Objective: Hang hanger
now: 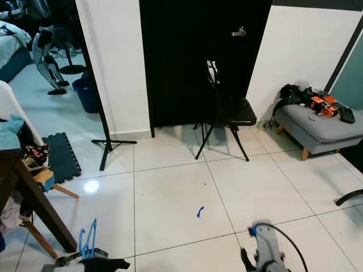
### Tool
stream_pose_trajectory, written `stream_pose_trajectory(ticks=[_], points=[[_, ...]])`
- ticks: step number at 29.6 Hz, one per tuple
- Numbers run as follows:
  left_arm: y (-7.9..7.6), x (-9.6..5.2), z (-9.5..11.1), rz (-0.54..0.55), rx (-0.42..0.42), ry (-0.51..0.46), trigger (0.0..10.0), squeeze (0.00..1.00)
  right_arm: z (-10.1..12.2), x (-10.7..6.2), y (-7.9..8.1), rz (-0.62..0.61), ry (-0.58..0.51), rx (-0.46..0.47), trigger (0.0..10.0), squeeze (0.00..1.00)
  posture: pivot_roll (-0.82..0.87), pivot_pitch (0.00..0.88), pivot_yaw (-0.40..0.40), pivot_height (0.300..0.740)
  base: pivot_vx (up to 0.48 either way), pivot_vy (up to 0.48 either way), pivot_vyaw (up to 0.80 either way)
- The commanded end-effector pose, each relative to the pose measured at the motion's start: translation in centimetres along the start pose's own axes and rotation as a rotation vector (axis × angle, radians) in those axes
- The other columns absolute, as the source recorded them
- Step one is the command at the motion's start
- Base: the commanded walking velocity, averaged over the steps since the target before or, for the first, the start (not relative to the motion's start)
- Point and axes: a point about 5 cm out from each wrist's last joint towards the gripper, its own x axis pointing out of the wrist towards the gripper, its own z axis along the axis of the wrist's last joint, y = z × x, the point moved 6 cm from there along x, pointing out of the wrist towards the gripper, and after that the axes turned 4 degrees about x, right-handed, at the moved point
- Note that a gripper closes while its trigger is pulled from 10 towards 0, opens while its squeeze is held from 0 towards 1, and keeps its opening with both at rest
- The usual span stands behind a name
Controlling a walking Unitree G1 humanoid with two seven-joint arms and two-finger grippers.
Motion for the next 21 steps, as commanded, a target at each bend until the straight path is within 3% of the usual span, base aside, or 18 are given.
stream_pose_trajectory(ticks=[1, 6, 13, 21], points=[[0.3, -0.3, 0.9, 0.01, 0.007, -0.062, 10.0, 0.0, 0.1, -0.2, -0.3, -0.005, -0.024, -0.018, 10.0, 0.0, -0.01, 0.0, -0.076, 0.74, 0.0, 0.0, 0.0], [1.0, -1.7, 0.9, 0.033, -0.022, -0.132, 10.0, 0.0, 0.0, -1.0, -1.1, -0.038, -0.093, -0.069, 10.0, 0.0, -0.01, 0.0, -0.076, 0.74, 0.0, 0.0, 0.0], [0.7, -3.4, -0.9, 0.044, 0.073, -0.113, 10.0, 0.0, -1.3, -1.9, -1.8, -0.058, -0.092, -0.166, 10.0, 0.0, 0.0, 0.0, -0.091, 0.74, 0.0, 0.0, 0.0], [0.9, -3.8, -1.7, 0.052, 0.103, -0.089, 10.0, 0.0, -3.1, -2.9, -2.2, -0.067, -0.086, -0.167, 10.0, 0.0, -0.01, 0.0, -0.077, 0.74, 0.0, 0.0, 0.0]])
